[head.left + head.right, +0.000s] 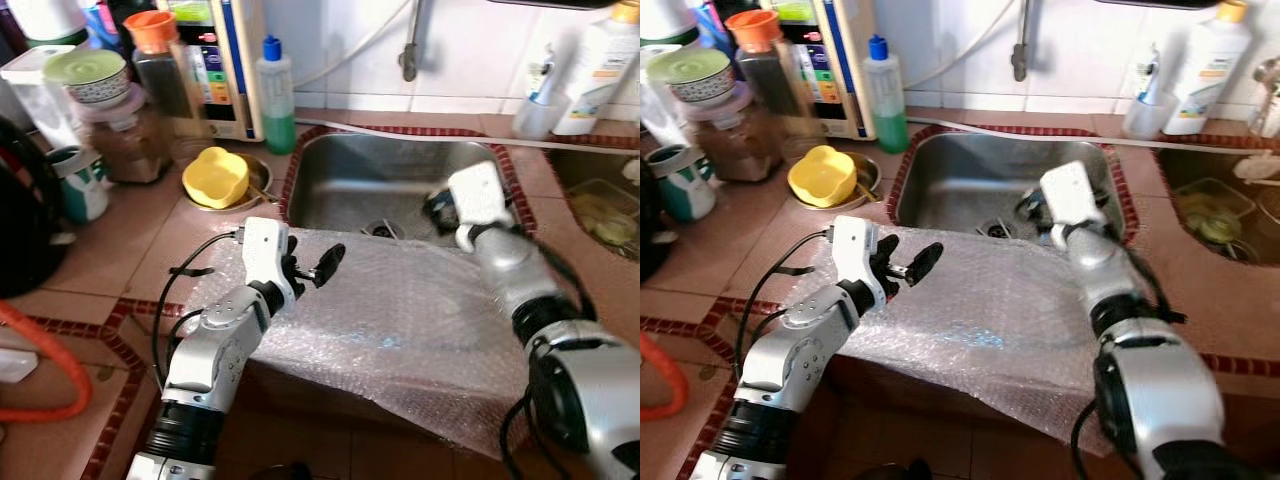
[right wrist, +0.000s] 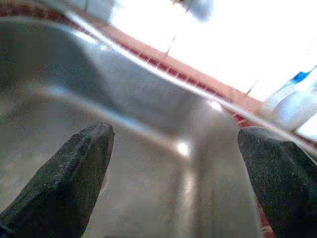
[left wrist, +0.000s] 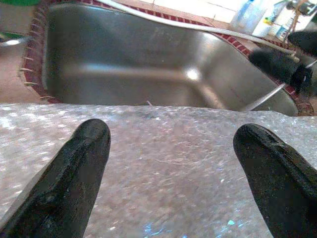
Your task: Kitchen organization
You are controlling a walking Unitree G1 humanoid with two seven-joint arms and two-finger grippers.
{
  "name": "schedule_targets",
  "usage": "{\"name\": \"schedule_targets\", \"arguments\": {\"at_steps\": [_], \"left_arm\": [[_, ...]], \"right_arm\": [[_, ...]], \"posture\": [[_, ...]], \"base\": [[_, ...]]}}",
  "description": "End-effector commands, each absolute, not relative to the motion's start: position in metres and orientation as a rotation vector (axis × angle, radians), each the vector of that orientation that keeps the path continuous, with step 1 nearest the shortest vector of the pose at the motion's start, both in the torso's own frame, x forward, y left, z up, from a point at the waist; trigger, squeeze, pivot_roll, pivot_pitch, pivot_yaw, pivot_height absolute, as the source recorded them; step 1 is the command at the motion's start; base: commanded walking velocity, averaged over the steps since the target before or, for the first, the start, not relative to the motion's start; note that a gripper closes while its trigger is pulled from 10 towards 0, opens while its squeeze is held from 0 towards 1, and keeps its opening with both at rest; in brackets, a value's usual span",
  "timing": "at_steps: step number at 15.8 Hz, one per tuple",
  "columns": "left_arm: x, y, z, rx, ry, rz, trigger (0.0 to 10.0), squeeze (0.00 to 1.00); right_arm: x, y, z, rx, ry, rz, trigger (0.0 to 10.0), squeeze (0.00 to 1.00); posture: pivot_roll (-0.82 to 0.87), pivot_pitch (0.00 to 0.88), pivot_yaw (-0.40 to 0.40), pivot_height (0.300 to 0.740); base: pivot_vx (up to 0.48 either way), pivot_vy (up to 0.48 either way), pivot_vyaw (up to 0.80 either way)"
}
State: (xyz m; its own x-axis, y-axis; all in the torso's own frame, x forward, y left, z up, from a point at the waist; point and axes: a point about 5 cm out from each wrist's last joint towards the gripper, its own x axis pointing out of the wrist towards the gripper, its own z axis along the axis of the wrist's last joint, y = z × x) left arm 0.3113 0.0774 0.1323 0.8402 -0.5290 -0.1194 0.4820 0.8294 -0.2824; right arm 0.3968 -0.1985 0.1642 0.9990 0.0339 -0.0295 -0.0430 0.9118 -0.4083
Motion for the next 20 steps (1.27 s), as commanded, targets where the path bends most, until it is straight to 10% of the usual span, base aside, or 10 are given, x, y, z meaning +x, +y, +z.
{"name": "schedule_targets", "arguments": {"at_steps": [1, 2, 4, 11, 14, 20], "left_arm": [[0.311, 0.078, 0.132, -0.229, 0.195, -0.525, 10.0, 0.00], [0.311, 0.079, 0.132, -0.225, 0.196, -0.519, 10.0, 0.00], [0.311, 0.080, 0.131, -0.224, 0.199, -0.515, 10.0, 0.00], [0.312, 0.080, 0.132, -0.218, 0.187, -0.496, 10.0, 0.00], [0.314, 0.081, 0.135, -0.223, 0.170, -0.492, 10.0, 0.00], [0.313, 0.080, 0.140, -0.190, 0.133, -0.506, 10.0, 0.00]], "right_arm": [[0.399, -0.193, 0.170, -0.407, -0.008, 0.019, 10.0, 1.00], [0.399, -0.195, 0.168, -0.392, 0.008, -0.001, 10.0, 1.00], [0.397, -0.191, 0.160, -0.341, 0.035, 0.022, 10.0, 0.58], [0.396, -0.192, 0.169, -0.201, -0.060, 0.034, 10.0, 0.45], [0.387, -0.188, 0.170, -0.115, -0.167, 0.043, 10.0, 0.00], [0.328, -0.177, 0.151, -0.016, -0.230, -0.025, 10.0, 0.00]], "posture": [[0.10, 0.052, 0.076, 0.740], [0.10, 0.053, 0.076, 0.740], [0.10, 0.055, 0.078, 0.740], [0.09, 0.056, 0.080, 0.740], [0.06, 0.055, 0.084, 0.740], [-0.01, 0.056, 0.104, 0.740]], "base": [[0.000, 0.000, 0.00], [0.000, 0.000, 0.00], [0.000, 0.000, 0.00], [0.000, 0.000, 0.00], [0.000, 0.000, 0.00], [0.000, 0.000, -0.53]]}}
